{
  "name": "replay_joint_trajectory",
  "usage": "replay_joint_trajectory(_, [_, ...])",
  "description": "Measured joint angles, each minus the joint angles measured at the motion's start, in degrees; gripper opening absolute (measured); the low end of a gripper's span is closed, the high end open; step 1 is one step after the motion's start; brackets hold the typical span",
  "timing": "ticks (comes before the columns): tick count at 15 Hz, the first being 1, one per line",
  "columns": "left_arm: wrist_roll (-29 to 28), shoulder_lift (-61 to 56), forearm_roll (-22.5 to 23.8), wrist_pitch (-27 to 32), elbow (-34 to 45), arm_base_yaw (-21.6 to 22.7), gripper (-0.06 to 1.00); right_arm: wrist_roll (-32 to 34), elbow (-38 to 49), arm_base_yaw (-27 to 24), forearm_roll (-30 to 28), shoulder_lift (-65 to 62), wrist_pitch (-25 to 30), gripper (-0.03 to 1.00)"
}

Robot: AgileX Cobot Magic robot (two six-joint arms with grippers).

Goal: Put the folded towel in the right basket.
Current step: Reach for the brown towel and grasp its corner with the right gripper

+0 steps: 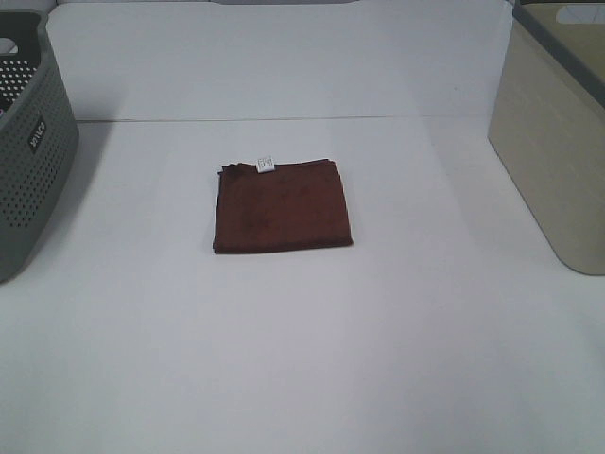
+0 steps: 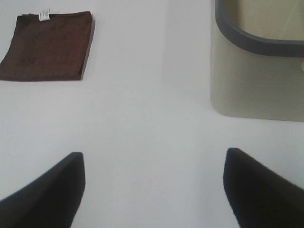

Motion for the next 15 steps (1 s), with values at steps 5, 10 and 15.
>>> replay_joint_trajectory(5, [0.00,0.00,0.00,0.00,0.00,0.00,0.88,-1.03,-11.06,0.00,3.78,20.40,6.42,0.77])
replay_joint_trajectory(10, [0.00,0.00,0.00,0.00,0.00,0.00,0.88,-1.72,-15.24,4.24,6.88,33.86,7.51,0.76])
replay_joint_trajectory(15, [0.00,0.00,0.00,0.00,0.00,0.00,0.88,-1.95,-23.20,14.73,8.08,49.45,3.95,0.76])
